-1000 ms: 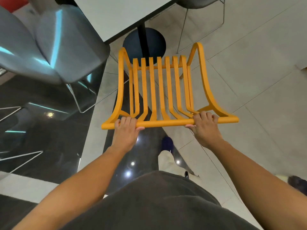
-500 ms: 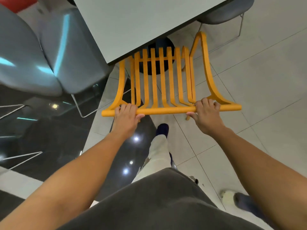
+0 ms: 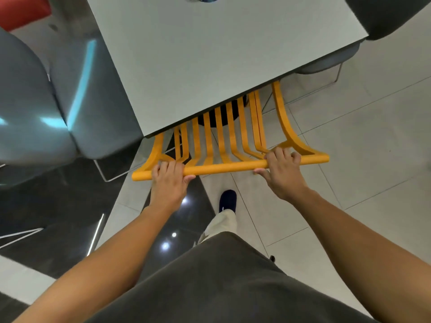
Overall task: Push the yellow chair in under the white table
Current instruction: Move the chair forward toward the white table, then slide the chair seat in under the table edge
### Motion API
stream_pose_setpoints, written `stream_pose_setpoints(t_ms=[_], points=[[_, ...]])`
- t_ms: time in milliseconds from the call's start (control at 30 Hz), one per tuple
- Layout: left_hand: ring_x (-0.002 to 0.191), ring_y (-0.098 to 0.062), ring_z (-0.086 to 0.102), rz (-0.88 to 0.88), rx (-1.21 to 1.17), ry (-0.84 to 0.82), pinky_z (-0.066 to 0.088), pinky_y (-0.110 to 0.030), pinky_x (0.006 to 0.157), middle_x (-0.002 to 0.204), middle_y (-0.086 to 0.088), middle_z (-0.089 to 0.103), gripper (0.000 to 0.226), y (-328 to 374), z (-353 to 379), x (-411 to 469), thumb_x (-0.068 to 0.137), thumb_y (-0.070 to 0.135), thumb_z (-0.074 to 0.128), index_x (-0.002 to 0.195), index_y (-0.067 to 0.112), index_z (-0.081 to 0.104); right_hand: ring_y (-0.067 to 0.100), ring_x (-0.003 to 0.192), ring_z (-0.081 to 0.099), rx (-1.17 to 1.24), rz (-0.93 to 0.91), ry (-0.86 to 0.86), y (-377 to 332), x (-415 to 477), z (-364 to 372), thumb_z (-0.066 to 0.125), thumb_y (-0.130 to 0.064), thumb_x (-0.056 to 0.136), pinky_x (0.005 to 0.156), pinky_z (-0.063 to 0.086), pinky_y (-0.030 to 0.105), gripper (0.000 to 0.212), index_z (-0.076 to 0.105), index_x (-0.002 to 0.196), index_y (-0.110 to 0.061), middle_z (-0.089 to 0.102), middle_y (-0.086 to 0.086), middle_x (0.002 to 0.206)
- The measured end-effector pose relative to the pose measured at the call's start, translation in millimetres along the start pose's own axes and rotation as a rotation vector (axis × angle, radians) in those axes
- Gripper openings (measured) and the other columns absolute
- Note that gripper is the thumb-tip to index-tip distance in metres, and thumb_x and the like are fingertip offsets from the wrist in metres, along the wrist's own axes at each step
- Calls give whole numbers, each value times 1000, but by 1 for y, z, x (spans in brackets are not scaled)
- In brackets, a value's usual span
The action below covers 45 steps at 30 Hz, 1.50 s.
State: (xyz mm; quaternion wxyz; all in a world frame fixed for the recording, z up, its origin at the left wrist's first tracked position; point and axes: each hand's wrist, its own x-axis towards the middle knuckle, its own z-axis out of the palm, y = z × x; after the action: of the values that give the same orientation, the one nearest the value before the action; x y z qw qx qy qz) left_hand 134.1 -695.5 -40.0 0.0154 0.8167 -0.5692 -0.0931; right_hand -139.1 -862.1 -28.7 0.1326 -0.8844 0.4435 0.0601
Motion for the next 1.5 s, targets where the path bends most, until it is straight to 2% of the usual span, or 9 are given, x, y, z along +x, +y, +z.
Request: stream_pose_setpoints(t_ms=[167, 400, 667, 833, 1067, 1200, 1367, 1500], points=[[86, -32, 52, -32, 15, -63, 39, -52, 85, 92, -13, 59, 52, 8, 8, -14, 95, 51, 26, 96, 10, 57, 29, 98, 47, -7, 9, -51, 4, -13, 13, 31, -62, 92, 93, 34, 51, 57, 56, 104, -13, 55, 11, 105], [86, -31, 53, -69, -52, -75, 40, -53, 87, 92, -11, 59, 58, 28, 3, -15, 96, 54, 20, 97, 11, 59, 28, 97, 52, 49, -20, -22, 26, -13, 14, 29, -61, 92, 92, 37, 52, 56, 60, 103, -15, 57, 8, 102], [85, -28, 53, -164, -52, -138, 41, -50, 84, 92, -7, 58, 54, 129, 10, -4, 96, 53, 20, 99, 16, 59, 25, 99, 49, 16, -148, -53, 128, 6, -10, 35, -59, 91, 95, 33, 49, 50, 57, 105, -16, 55, 5, 102], [81, -29, 55, -269, -38, -125, 42, -50, 82, 88, -8, 60, 50, 203, 21, 12, 93, 53, 29, 94, 16, 62, 23, 99, 48, 11, -226, -66, 198, 28, -29, 33, -63, 90, 95, 32, 49, 51, 55, 105, -18, 54, 3, 102], [87, -28, 52, -367, -73, -125, 39, -50, 86, 93, -7, 58, 55, 283, 28, 32, 96, 55, 16, 98, 17, 56, 24, 98, 47, -27, -323, -61, 269, 59, -47, 33, -62, 90, 94, 32, 49, 51, 54, 103, -17, 52, 5, 101], [86, -30, 53, -336, -61, -71, 41, -49, 85, 94, -9, 60, 54, 275, 25, 28, 95, 54, 25, 102, 13, 60, 29, 96, 46, -45, -304, -46, 259, 53, -41, 32, -60, 92, 92, 32, 49, 54, 56, 103, -13, 54, 10, 101], [87, -28, 49, -315, -44, -79, 37, -47, 87, 97, -9, 58, 61, 237, 23, 16, 95, 56, 17, 110, 13, 57, 31, 94, 48, -30, -290, -36, 225, 40, -30, 31, -59, 93, 89, 35, 50, 54, 58, 100, -12, 56, 10, 99], [84, -29, 48, -332, -46, -54, 37, -49, 86, 94, -11, 57, 57, 242, 24, 17, 95, 55, 22, 108, 12, 58, 28, 94, 47, -7, -317, -37, 231, 40, -30, 31, -59, 94, 91, 34, 49, 53, 57, 102, -14, 55, 9, 100]])
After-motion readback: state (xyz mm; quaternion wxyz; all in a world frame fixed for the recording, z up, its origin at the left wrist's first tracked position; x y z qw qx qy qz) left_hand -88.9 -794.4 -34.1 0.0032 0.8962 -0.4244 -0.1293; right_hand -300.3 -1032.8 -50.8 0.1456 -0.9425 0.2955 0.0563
